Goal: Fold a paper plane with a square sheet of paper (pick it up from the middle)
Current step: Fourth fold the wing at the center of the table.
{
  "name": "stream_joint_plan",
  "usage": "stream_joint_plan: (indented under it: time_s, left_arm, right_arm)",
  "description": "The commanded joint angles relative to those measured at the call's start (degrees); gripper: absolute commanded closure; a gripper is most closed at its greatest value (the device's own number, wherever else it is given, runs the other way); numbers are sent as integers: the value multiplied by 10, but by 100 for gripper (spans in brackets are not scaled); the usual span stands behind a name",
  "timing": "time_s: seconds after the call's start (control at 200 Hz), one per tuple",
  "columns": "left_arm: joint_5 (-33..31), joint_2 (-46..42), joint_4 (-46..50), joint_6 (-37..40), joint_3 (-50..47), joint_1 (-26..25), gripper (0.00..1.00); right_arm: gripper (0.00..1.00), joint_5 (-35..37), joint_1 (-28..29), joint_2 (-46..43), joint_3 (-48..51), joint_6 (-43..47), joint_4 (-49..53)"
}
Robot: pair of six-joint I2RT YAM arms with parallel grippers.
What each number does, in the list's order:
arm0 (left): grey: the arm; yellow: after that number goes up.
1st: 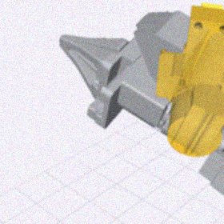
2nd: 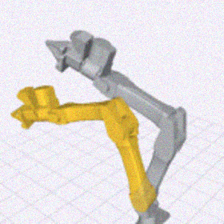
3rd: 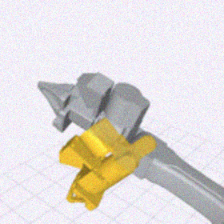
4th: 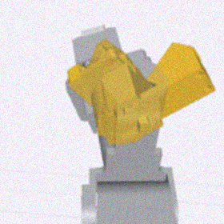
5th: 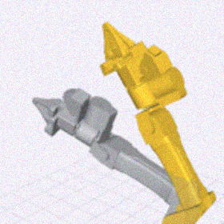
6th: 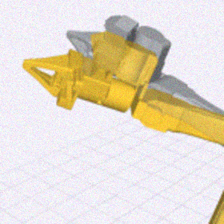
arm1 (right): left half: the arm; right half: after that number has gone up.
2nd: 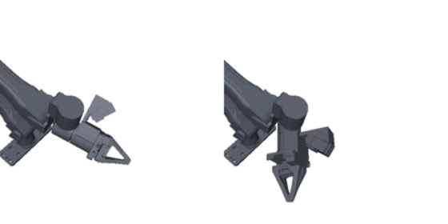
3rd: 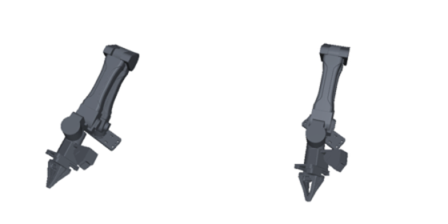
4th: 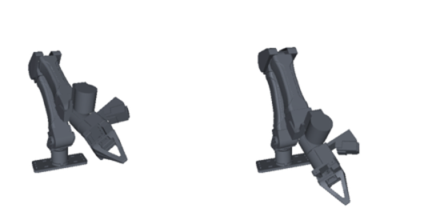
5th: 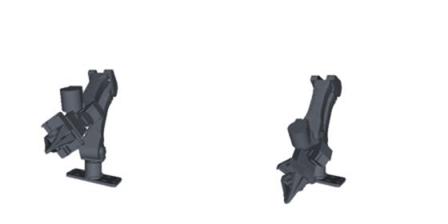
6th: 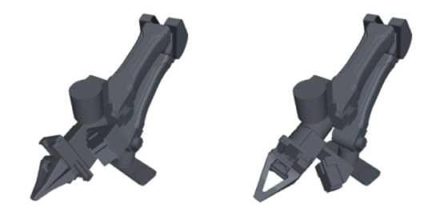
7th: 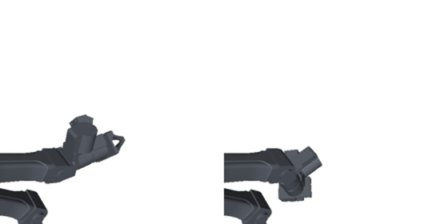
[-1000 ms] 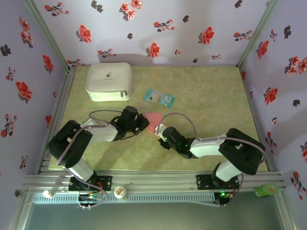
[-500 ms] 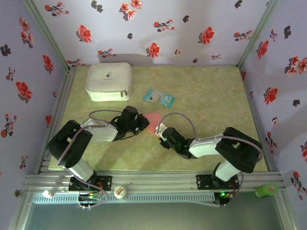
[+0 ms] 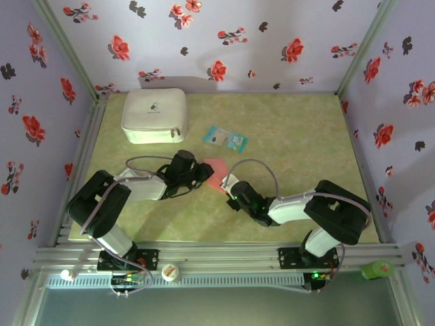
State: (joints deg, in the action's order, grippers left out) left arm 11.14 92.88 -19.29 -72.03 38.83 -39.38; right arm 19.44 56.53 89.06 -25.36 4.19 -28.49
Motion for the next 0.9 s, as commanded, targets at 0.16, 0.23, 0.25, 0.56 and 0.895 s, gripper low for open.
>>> stream_joint_plan:
  time_s: [0.16, 0.23, 0.25, 0.56, 0.895]
  left_arm:
    - [11, 0, 1, 24, 26, 22, 48]
    - [21, 5, 4, 33, 35, 24, 44]
    - [24, 6, 5, 35, 38, 25, 43]
    - [48, 34, 14, 38, 51, 30, 50]
    - [47, 37, 34, 29, 47, 39, 48]
  right_arm:
    - [82, -17, 2, 14, 4, -10, -12]
    - [82, -21, 3, 17, 1, -10, -7]
    - [82, -22, 3, 19, 0, -10, -7]
    - [80, -34, 2, 27, -7, -30, -9]
    - [82, -36, 1, 17, -6, -45, -10]
